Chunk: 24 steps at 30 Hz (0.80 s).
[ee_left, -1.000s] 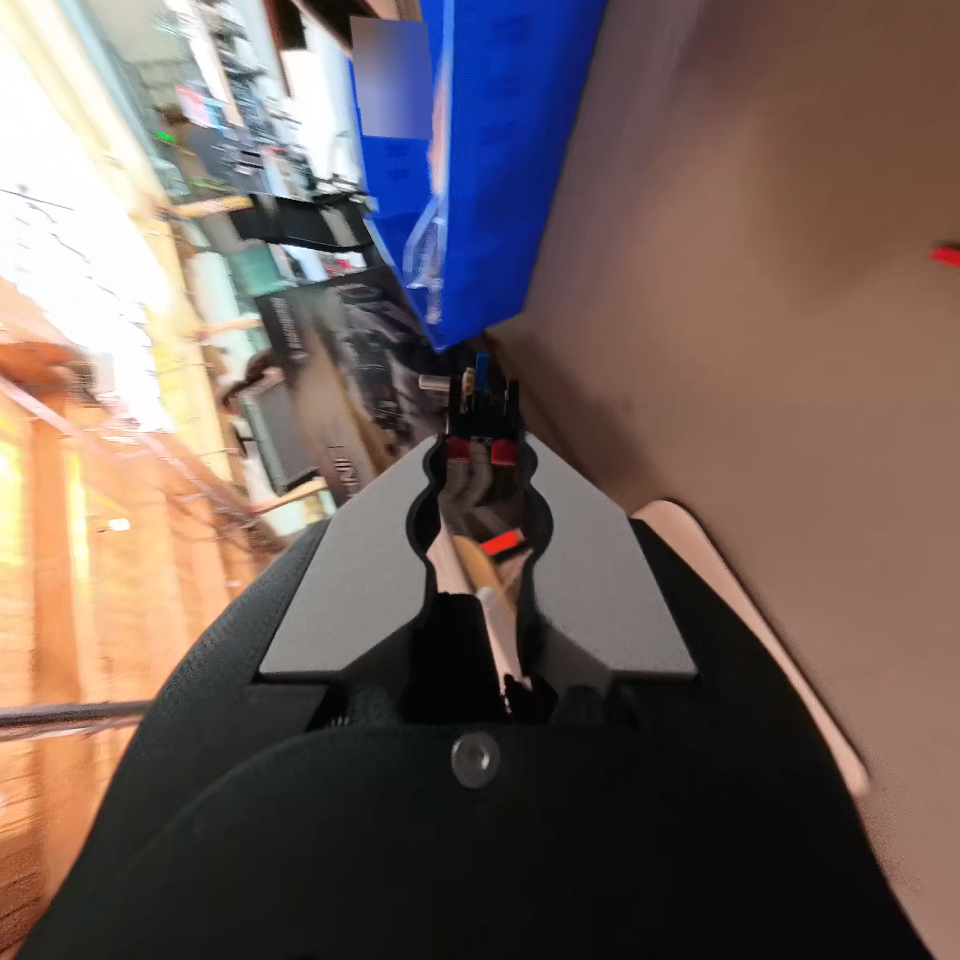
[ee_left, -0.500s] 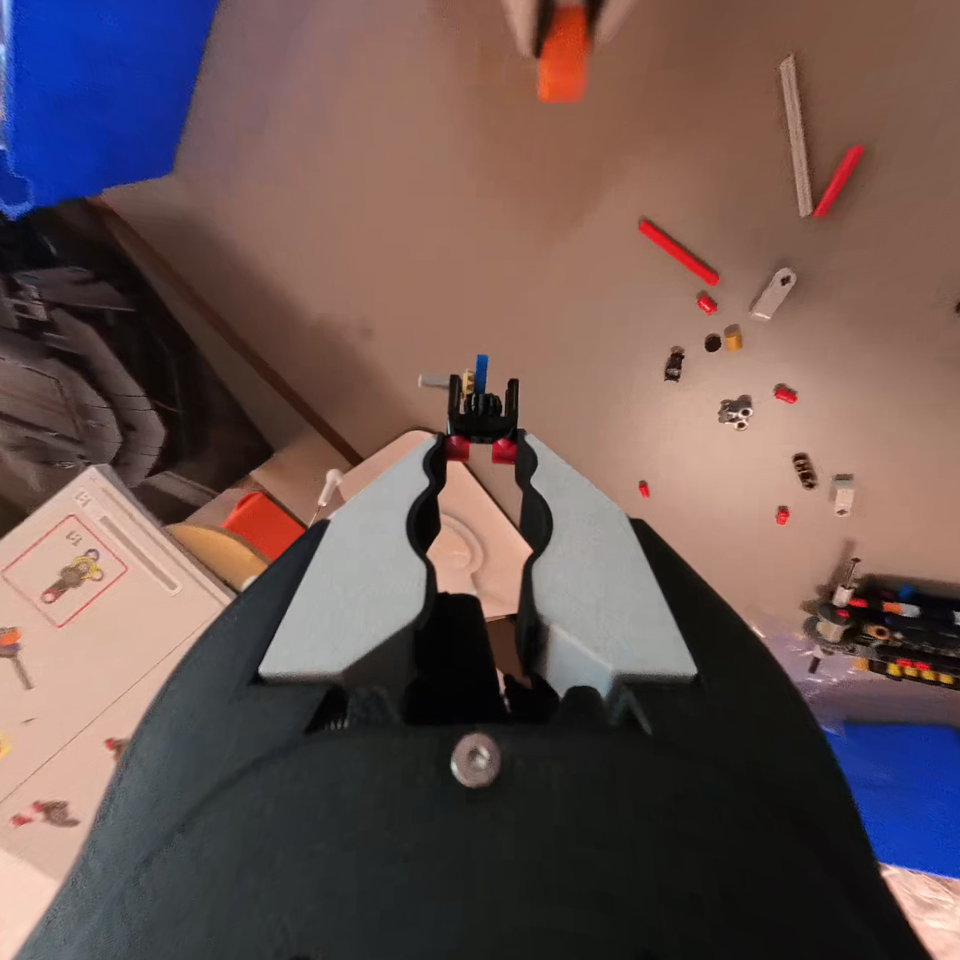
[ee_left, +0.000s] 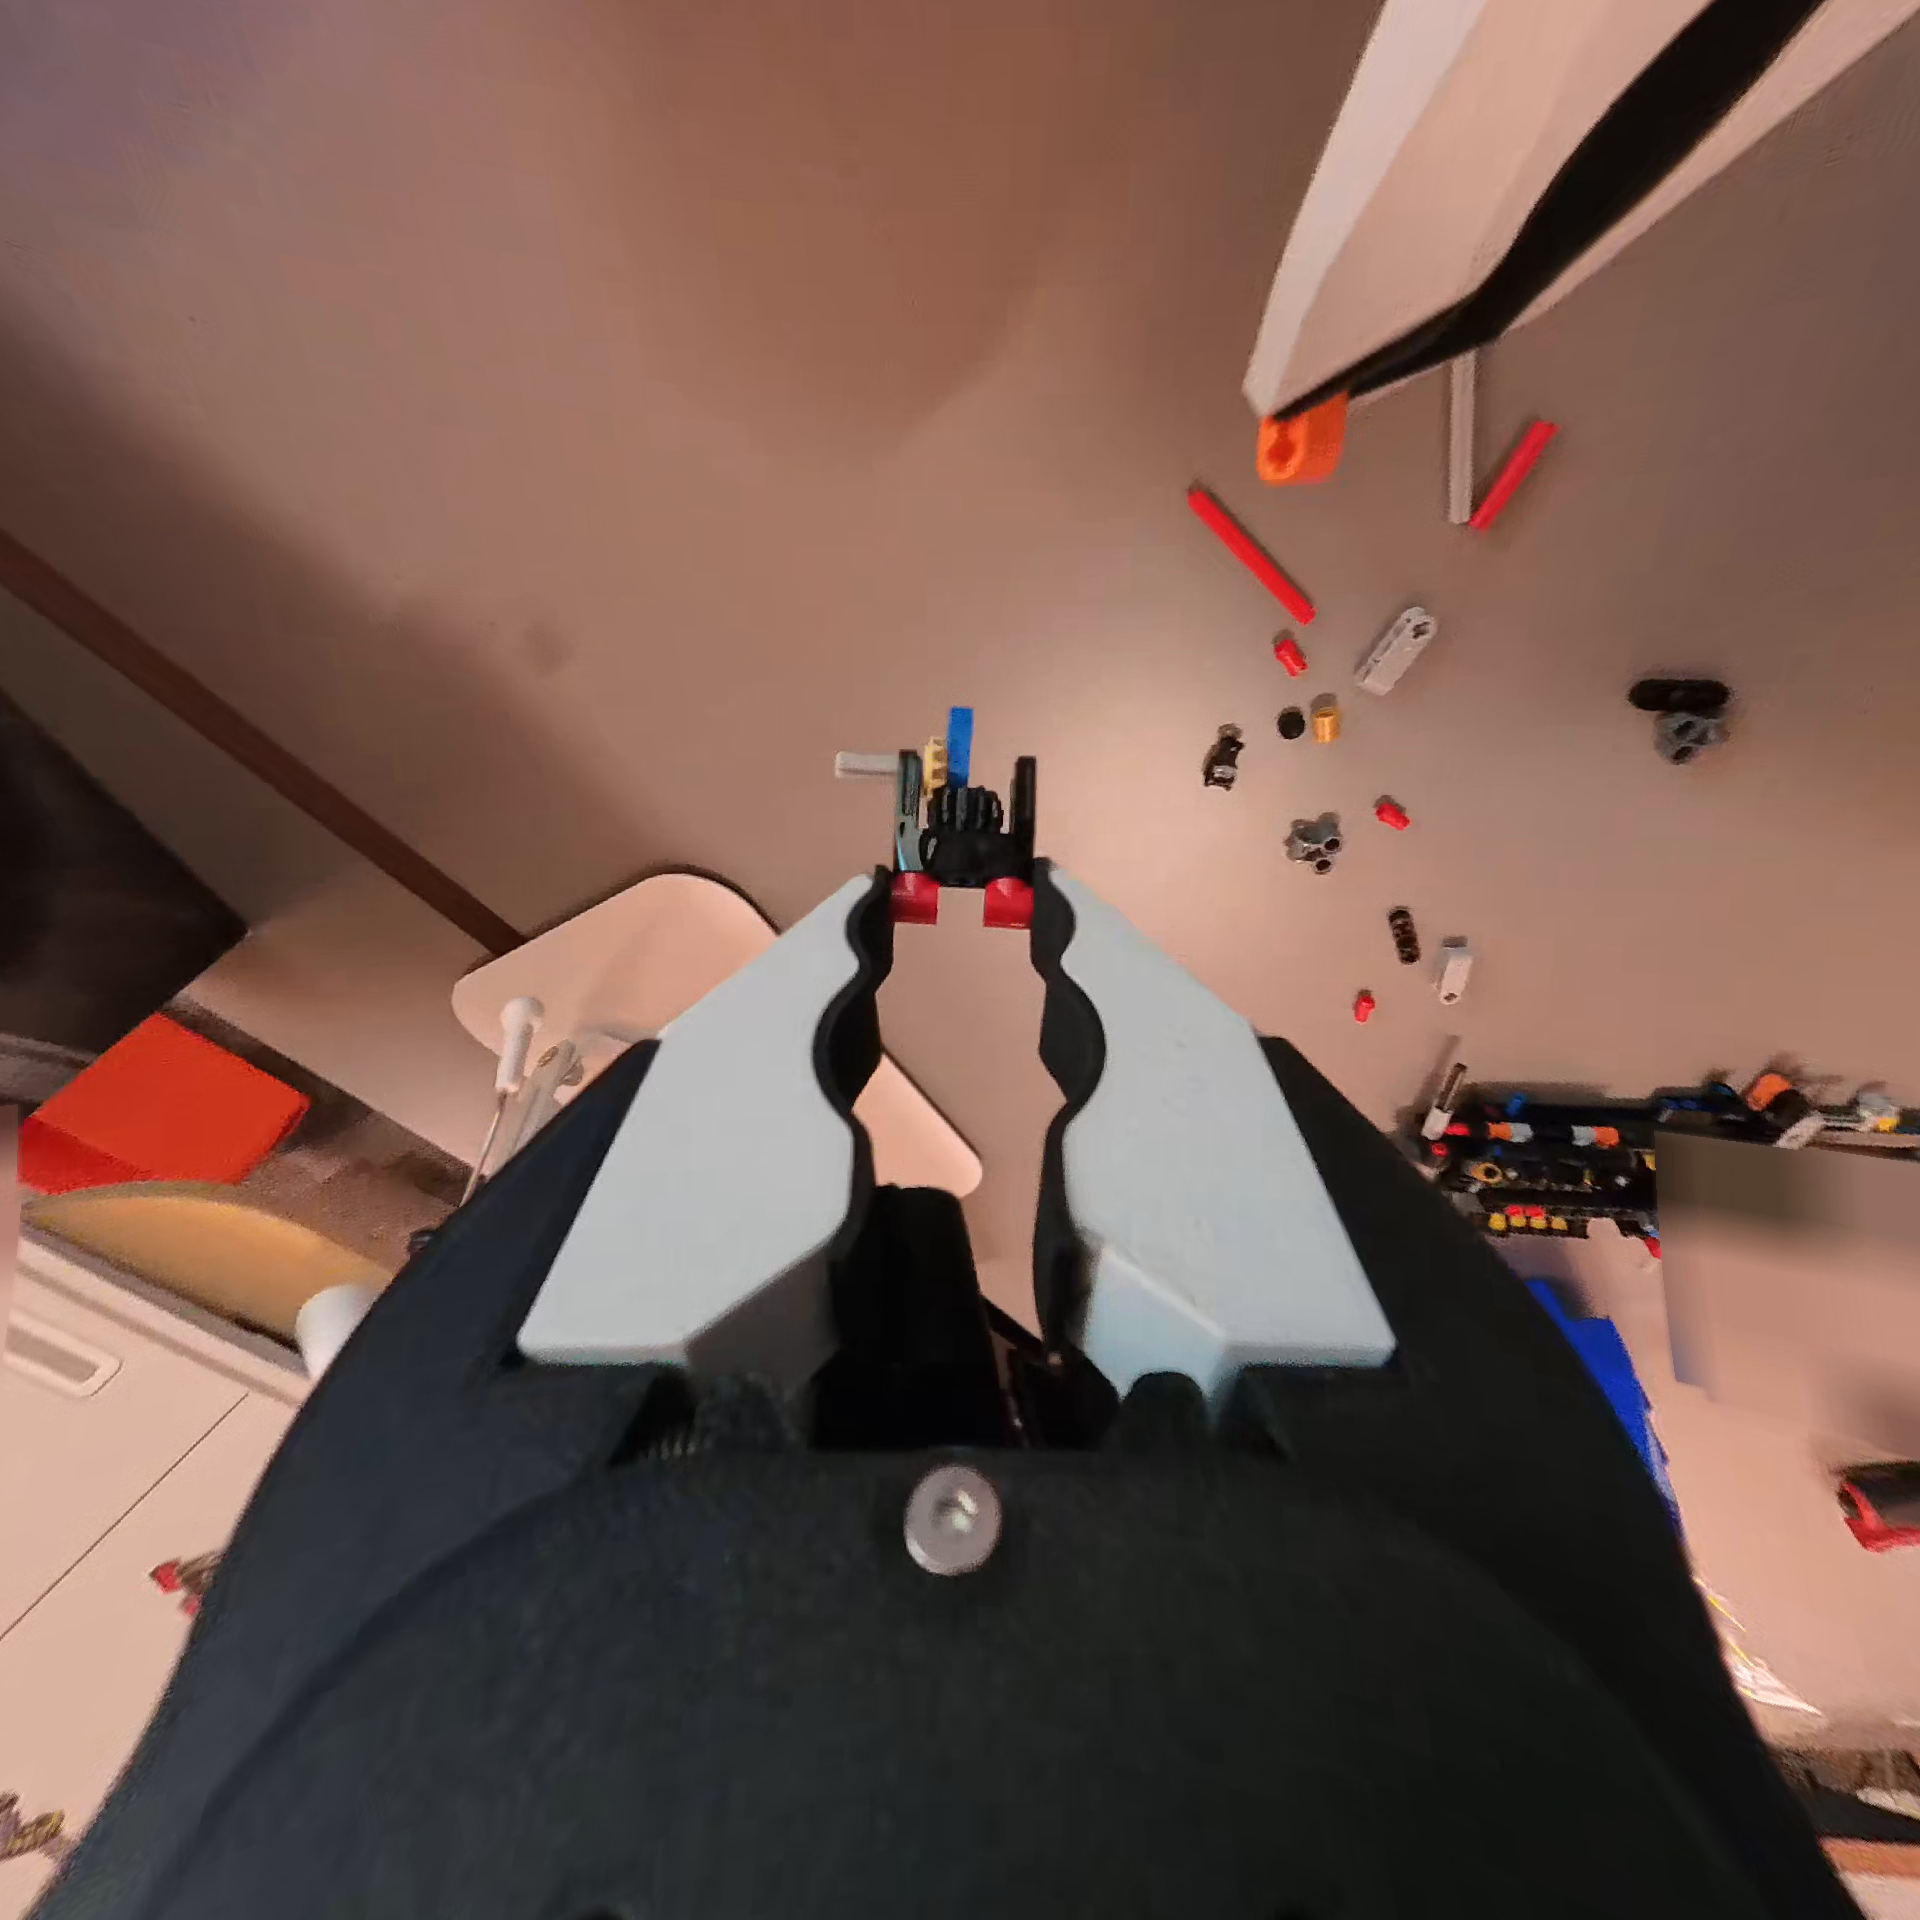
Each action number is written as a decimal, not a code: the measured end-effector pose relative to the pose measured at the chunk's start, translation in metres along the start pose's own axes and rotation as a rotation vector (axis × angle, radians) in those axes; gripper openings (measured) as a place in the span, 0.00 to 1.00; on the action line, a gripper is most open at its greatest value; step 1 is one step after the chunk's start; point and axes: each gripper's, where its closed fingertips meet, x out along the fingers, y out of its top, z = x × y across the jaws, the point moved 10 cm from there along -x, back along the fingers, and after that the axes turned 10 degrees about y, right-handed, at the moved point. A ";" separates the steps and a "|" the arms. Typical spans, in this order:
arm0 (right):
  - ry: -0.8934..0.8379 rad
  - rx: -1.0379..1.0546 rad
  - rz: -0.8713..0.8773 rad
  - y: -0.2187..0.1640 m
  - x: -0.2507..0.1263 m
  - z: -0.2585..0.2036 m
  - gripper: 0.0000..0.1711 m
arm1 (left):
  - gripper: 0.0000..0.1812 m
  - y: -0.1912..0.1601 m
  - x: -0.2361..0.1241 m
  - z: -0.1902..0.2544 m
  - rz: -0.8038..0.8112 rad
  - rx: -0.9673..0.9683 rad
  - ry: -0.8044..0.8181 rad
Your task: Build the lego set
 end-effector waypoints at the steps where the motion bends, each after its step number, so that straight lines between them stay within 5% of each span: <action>1: -0.012 -0.010 -0.003 0.000 0.001 0.000 0.03 | 0.14 0.001 0.001 0.000 -0.005 -0.004 -0.021; 13: -0.125 -0.035 -0.008 -0.006 0.022 0.003 0.03 | 0.14 0.006 0.015 -0.005 0.007 -0.046 -0.137; 24: -0.257 0.127 0.071 -0.017 0.021 0.013 0.03 | 0.14 -0.004 0.013 -0.014 0.352 -0.334 -0.235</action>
